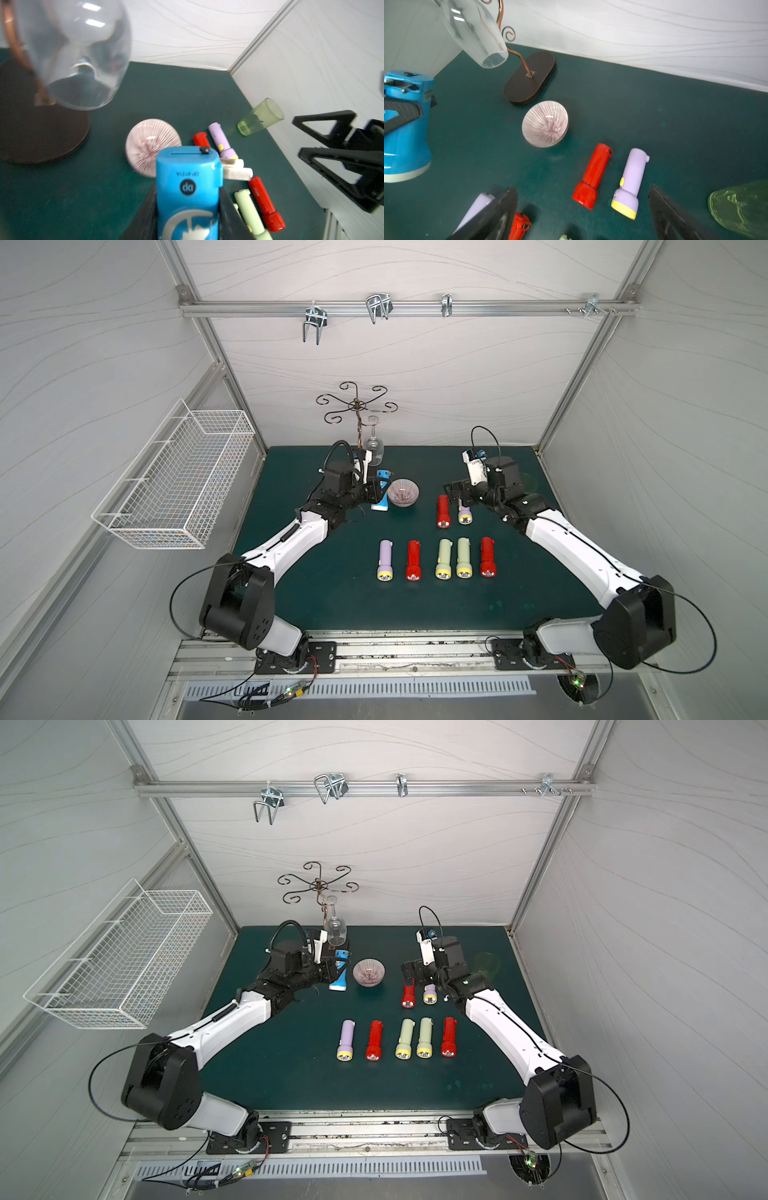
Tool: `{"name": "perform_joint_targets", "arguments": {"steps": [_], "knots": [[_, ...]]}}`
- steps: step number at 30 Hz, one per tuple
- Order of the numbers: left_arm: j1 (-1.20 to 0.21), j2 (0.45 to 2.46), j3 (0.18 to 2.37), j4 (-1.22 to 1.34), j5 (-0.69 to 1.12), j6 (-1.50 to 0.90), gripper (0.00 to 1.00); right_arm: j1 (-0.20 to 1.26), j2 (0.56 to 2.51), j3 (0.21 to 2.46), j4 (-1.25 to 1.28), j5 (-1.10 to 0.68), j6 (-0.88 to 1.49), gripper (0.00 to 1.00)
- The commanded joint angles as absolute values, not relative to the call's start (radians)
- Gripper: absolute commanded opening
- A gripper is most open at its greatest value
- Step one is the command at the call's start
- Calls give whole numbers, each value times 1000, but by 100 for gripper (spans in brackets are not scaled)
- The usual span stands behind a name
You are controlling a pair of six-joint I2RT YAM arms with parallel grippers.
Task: Close the plug at the bottom of the flashlight
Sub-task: Close the plug of the flashlight.
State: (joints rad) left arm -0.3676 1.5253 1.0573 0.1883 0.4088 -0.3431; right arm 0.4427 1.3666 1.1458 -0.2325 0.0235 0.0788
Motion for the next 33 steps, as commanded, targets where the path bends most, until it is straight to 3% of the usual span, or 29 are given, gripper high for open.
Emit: {"name": "perform_joint_targets", "arguments": {"steps": [1, 9, 18, 29, 33], "knots": [[-371, 1594, 1145, 471, 636, -333, 0, 388, 1403, 1203, -162, -59, 80, 99], [-377, 1797, 1275, 797, 876, -349, 0, 207, 1532, 1380, -154, -446, 157, 99], [-374, 2017, 1451, 1135, 1034, -497, 0, 151, 1673, 1534, -97, -859, 176, 99], [-374, 2177, 1606, 1280, 1127, -643, 0, 214, 1800, 1689, -169, -1020, 117, 98], [-375, 2197, 1622, 1321, 1140, -683, 0, 234, 1842, 1743, -184, -1046, 119, 88]]}}
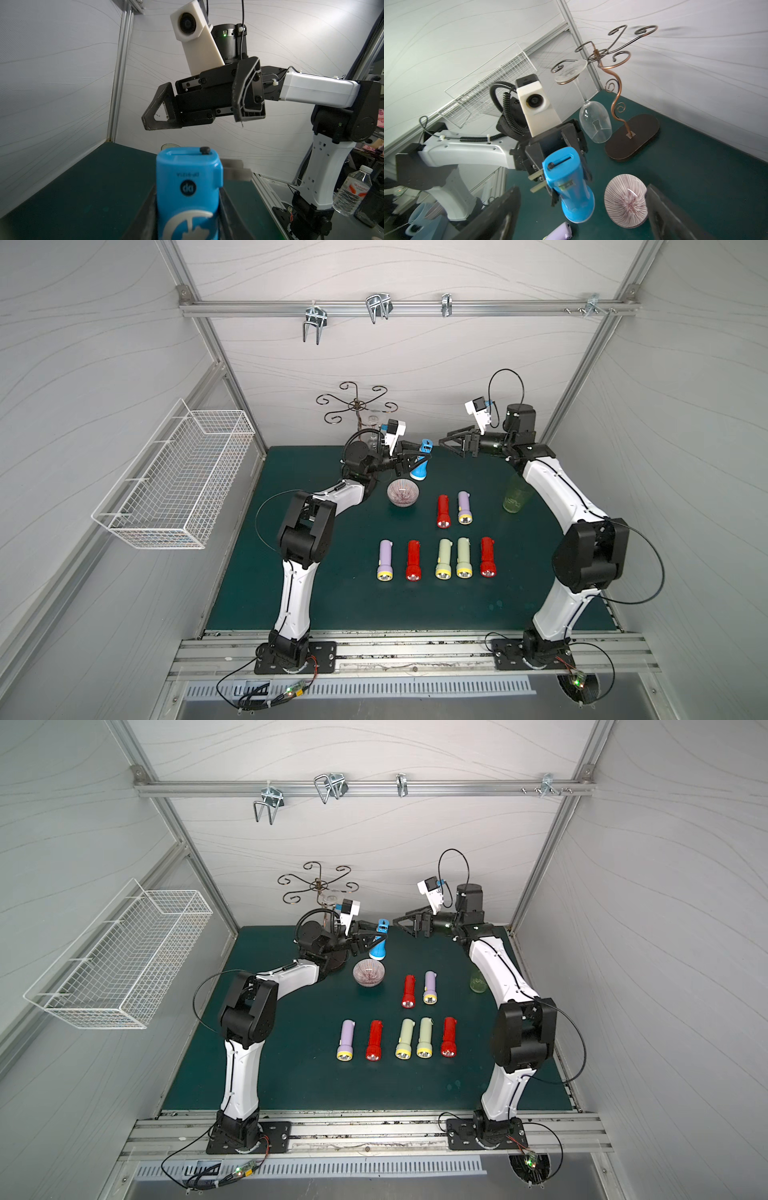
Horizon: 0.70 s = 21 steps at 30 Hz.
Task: Close the plug at the bottom of the flashlight
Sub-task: Close the plug of the flashlight.
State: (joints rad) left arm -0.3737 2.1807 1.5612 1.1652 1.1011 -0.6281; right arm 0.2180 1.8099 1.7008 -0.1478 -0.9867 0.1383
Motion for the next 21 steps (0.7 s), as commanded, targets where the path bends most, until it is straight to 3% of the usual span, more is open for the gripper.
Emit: {"name": "perform_joint_targets", "arguments": {"steps": [1, 16, 21], "knots": [[-374, 2198, 1624, 1327, 1140, -689, 0, 238, 1854, 1759, -193, -1049, 120, 86], [-374, 2186, 1618, 1399, 1153, -749, 0, 276, 1933, 1845, -232, -1061, 126, 55], [-374, 2184, 1622, 1409, 1152, -751, 0, 283, 1943, 1842, -249, -1063, 117, 53]]}}
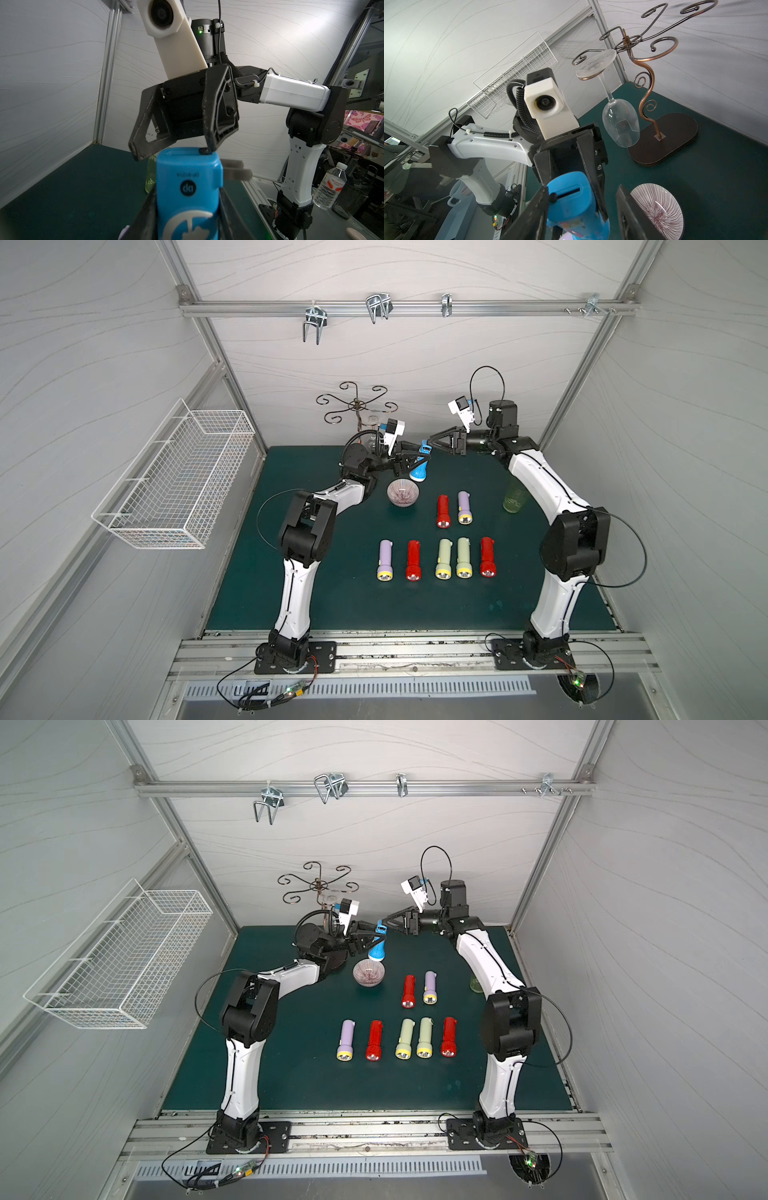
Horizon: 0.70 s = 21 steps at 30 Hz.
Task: Close the plug at the bottom of the flashlight
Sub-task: Close the plug of the flashlight.
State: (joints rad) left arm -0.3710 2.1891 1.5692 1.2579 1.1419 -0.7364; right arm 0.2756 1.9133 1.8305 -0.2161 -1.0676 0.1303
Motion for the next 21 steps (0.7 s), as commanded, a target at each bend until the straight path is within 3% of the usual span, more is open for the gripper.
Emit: {"name": "perform_joint_targets", "arguments": {"steps": [1, 13, 17, 21], "knots": [[-374, 2183, 1624, 1410, 1151, -750, 0, 284, 1945, 1839, -253, -1060, 115, 53], [-376, 2162, 1652, 1410, 1157, -745, 0, 289, 1993, 1848, -330, -1024, 82, 49], [-377, 2161, 1665, 1382, 1156, -729, 0, 301, 2002, 1855, -366, -995, 55, 53], [-377, 2157, 1667, 1329, 1157, -690, 0, 304, 1993, 1846, -365, -987, 61, 64]]}}
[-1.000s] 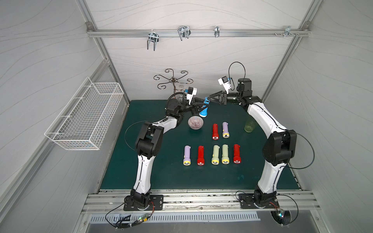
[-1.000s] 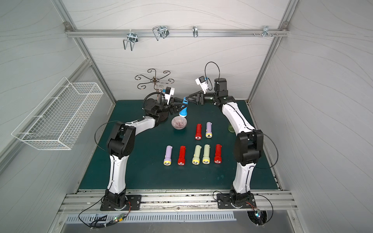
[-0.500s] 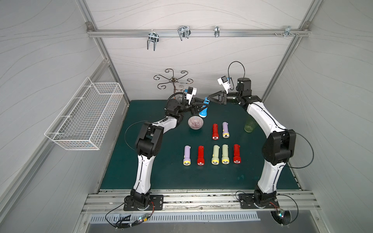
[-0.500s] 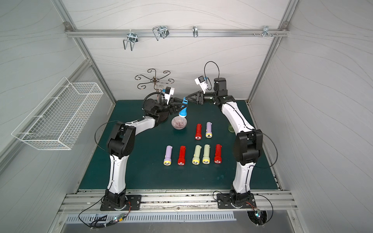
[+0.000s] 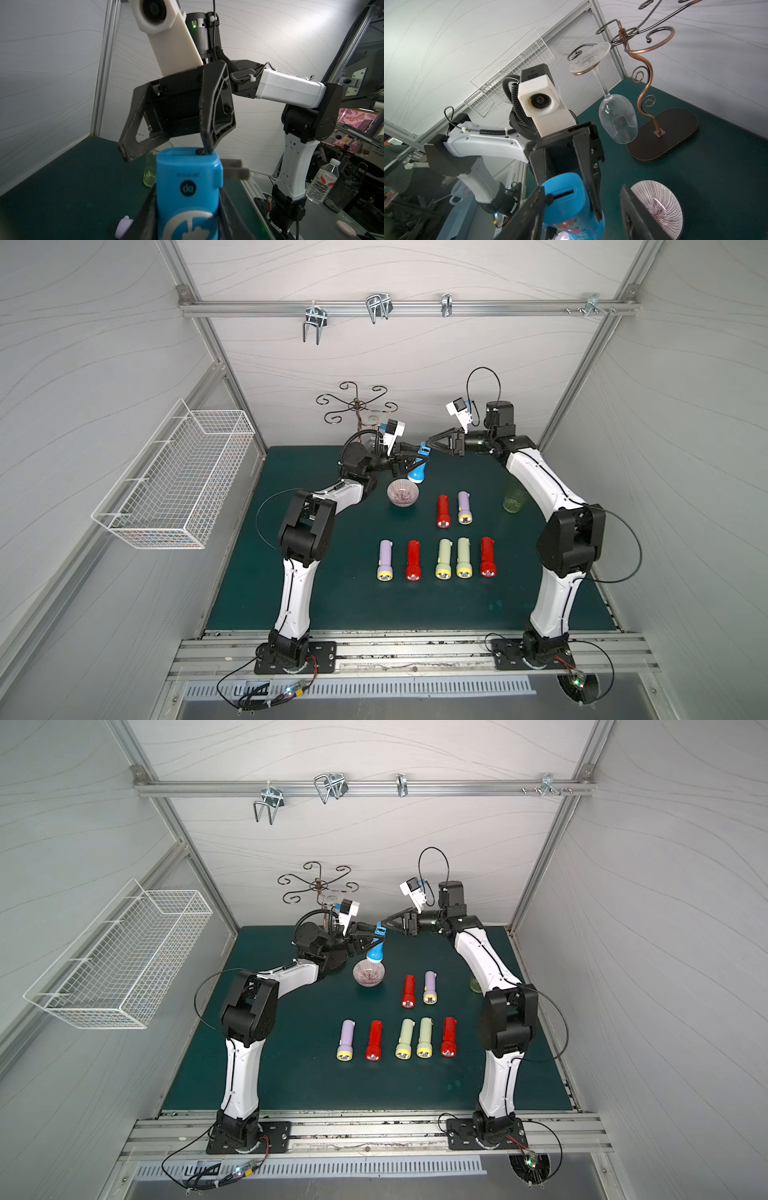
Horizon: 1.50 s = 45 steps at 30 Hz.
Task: Close the plug at the bottom of the flashlight
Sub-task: Close the plug of the flashlight.
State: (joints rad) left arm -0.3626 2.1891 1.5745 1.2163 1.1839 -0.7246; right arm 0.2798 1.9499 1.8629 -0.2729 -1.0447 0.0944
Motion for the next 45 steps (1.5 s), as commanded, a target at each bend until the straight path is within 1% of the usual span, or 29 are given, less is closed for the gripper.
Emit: {"name": "perform_joint_targets", "arguments": {"steps": [1, 3, 7, 10, 16, 21, 23, 27, 34, 39, 45], "knots": [[-377, 2156, 1664, 1323, 1157, -683, 0, 304, 1989, 1844, -364, -986, 61, 66], [-377, 2156, 1661, 1319, 1157, -678, 0, 306, 1978, 1835, -359, -988, 63, 68], [-377, 2161, 1656, 1324, 1155, -681, 0, 308, 1966, 1823, -344, -1005, 73, 69], [-377, 2161, 1654, 1342, 1154, -693, 0, 308, 1967, 1818, -336, -1005, 77, 66], [-377, 2145, 1661, 1389, 1147, -724, 0, 309, 1996, 1810, -345, -1012, 77, 51], [-379, 2112, 1675, 1411, 1138, -726, 0, 311, 2036, 1818, -385, -1002, 56, 34], [-382, 2089, 1674, 1411, 1132, -712, 0, 311, 2052, 1811, -392, -1001, 52, 30], [-389, 2025, 1651, 1413, 1125, -665, 0, 310, 2073, 1785, -381, -976, 55, 28], [-397, 1944, 1604, 1412, 1111, -619, 0, 308, 2102, 1778, -379, -934, 59, 29], [-397, 1945, 1588, 1411, 1102, -623, 0, 306, 2102, 1790, -385, -929, 67, 29], [-395, 1985, 1551, 1411, 1084, -631, 0, 308, 2031, 1795, -389, -911, 66, 32]]}}
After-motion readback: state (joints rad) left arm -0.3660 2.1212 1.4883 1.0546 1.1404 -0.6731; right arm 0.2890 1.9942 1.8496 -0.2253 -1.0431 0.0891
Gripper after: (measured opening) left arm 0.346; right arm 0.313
